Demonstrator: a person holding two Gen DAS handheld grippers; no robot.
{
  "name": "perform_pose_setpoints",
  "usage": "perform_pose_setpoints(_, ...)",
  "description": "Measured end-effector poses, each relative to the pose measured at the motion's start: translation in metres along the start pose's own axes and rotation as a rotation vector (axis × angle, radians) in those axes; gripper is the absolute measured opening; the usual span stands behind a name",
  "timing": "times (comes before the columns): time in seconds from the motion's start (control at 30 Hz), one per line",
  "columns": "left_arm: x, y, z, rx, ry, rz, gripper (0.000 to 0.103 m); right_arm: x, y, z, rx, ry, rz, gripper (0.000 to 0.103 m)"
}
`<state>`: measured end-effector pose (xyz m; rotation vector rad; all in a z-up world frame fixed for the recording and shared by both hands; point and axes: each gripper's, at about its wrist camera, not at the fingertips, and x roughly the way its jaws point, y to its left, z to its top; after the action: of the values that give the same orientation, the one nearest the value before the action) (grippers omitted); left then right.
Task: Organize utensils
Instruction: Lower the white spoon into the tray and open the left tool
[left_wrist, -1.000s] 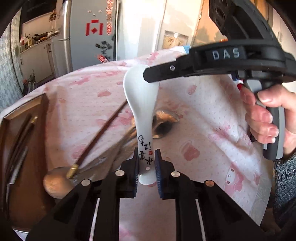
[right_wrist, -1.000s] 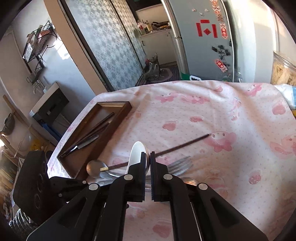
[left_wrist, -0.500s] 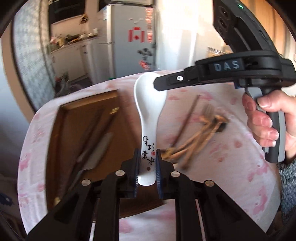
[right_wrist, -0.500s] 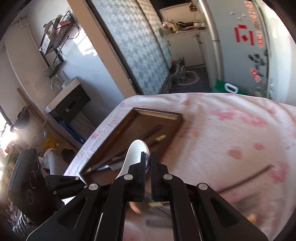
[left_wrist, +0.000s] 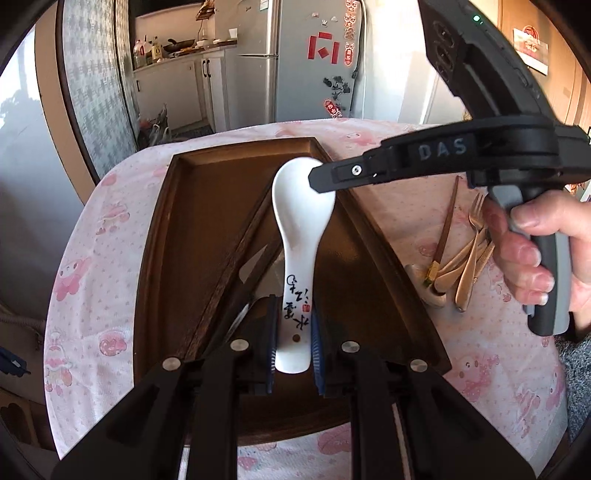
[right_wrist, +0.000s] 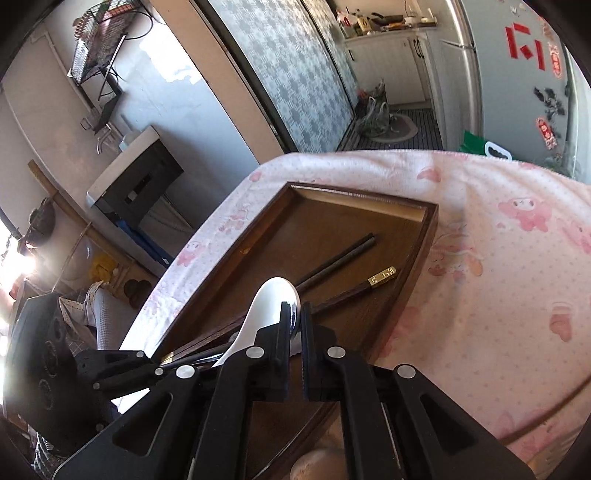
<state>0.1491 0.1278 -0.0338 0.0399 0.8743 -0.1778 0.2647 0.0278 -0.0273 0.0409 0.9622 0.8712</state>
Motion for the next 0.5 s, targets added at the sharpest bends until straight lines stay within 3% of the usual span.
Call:
perform_pose_setpoints(0.27,0.003,0.004,-0.002,-0.013,0.009,0.005,0.018,0.013,-0.001,-0.005,-0.018,0.028,-0.009,0.010)
perform_pose_setpoints(0.33,0.000,0.006,-0.001,-0.020,-0.003,0.017,0.024,0.009,0.001,-0.005,-0.030,0.015,0.004,0.021)
perform_pose_setpoints(0.37,-0.003,0.007,0.000,-0.028,-0.013,0.021,0.029,0.006,0.001,-0.005,-0.030,0.008,0.002,0.031)
perform_pose_setpoints(0.4,-0.006,0.007,0.000,-0.031,-0.021,0.025,0.037,0.001,0.001,-0.004,-0.027,-0.004,0.004,0.036)
perform_pose_setpoints(0.5,-0.020,0.005,0.003,-0.035,-0.051,0.028,0.042,-0.022,-0.007,-0.003,-0.006,-0.032,0.014,0.041)
